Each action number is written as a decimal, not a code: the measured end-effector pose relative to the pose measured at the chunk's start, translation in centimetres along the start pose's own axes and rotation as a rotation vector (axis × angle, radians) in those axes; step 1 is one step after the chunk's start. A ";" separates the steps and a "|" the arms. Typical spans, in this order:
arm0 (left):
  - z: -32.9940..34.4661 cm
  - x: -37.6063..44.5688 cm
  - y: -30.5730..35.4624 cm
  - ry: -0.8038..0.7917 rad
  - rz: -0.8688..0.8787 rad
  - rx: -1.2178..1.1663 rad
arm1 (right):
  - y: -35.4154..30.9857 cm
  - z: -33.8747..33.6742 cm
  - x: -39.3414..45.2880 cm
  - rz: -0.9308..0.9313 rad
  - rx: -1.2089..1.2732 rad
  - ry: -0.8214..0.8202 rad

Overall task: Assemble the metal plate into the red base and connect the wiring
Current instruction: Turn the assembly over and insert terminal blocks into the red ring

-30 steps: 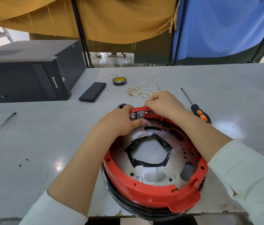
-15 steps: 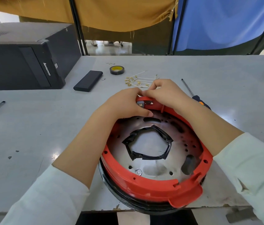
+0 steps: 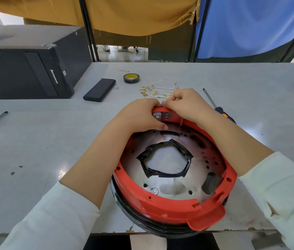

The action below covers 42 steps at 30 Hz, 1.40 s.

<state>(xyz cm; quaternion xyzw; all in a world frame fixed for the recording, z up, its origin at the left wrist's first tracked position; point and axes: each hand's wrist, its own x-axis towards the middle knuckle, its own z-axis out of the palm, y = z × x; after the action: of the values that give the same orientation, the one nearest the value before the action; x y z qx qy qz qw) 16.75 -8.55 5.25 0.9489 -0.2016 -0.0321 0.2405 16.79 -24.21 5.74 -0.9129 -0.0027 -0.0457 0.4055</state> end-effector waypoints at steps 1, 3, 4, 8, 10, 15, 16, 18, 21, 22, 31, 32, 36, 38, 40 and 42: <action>0.0 0.0 0.0 0.006 0.001 -0.005 | 0.0 0.0 -0.1 0.000 0.007 -0.003; 0.0 -0.1 0.0 0.019 -0.004 -0.036 | -0.1 -0.1 -0.1 -0.005 0.013 -0.012; -0.1 -0.1 0.0 0.025 -0.007 -0.053 | -0.1 -0.1 -0.2 -0.007 0.019 -0.018; -0.2 -0.1 0.0 0.023 -0.012 -0.079 | -0.1 -0.1 -0.2 0.006 0.042 -0.044; -0.1 -0.1 0.0 0.021 -0.015 -0.086 | 0.0 -0.1 -0.2 0.011 0.044 -0.048; 0.0 0.0 -0.1 0.037 -0.005 -0.091 | 0.0 -0.2 -0.1 0.003 0.057 -0.049; 0.0 0.0 -0.2 0.042 -0.001 -0.096 | 0.0 -0.2 -0.1 0.007 0.070 -0.044; 0.0 0.0 -0.2 0.049 0.003 -0.103 | 0.1 -0.2 0.0 0.012 0.089 -0.034; 0.0 0.1 -0.2 0.047 0.005 -0.106 | 0.1 -0.3 0.0 0.015 0.112 -0.028; 0.1 0.1 -0.2 0.047 0.006 -0.108 | 0.1 -0.3 0.0 0.018 0.121 -0.026; 0.1 0.1 -0.2 0.061 -0.008 -0.110 | 0.0 0.1 0.0 -0.024 -0.052 0.016; 0.1 0.0 -0.2 0.058 -0.009 -0.103 | 0.0 0.2 0.0 -0.048 -0.102 0.034; 0.1 -0.1 -0.1 0.030 0.002 -0.066 | -0.2 0.4 -0.1 -0.072 -0.147 0.121; 0.0 0.0 0.0 0.023 0.011 -0.061 | -0.3 0.5 -0.1 -0.075 -0.166 0.149; 0.0 0.1 0.0 0.019 0.019 -0.064 | -0.5 0.5 0.0 -0.068 -0.164 0.157; 0.0 0.2 0.0 0.021 0.030 -0.069 | -0.6 0.5 0.2 -0.064 -0.153 0.159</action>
<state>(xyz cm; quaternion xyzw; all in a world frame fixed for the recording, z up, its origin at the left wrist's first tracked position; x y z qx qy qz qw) 16.91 -8.60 5.29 0.9372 -0.2122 -0.0256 0.2756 17.02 -23.44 5.85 -0.9341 0.0035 -0.1309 0.3321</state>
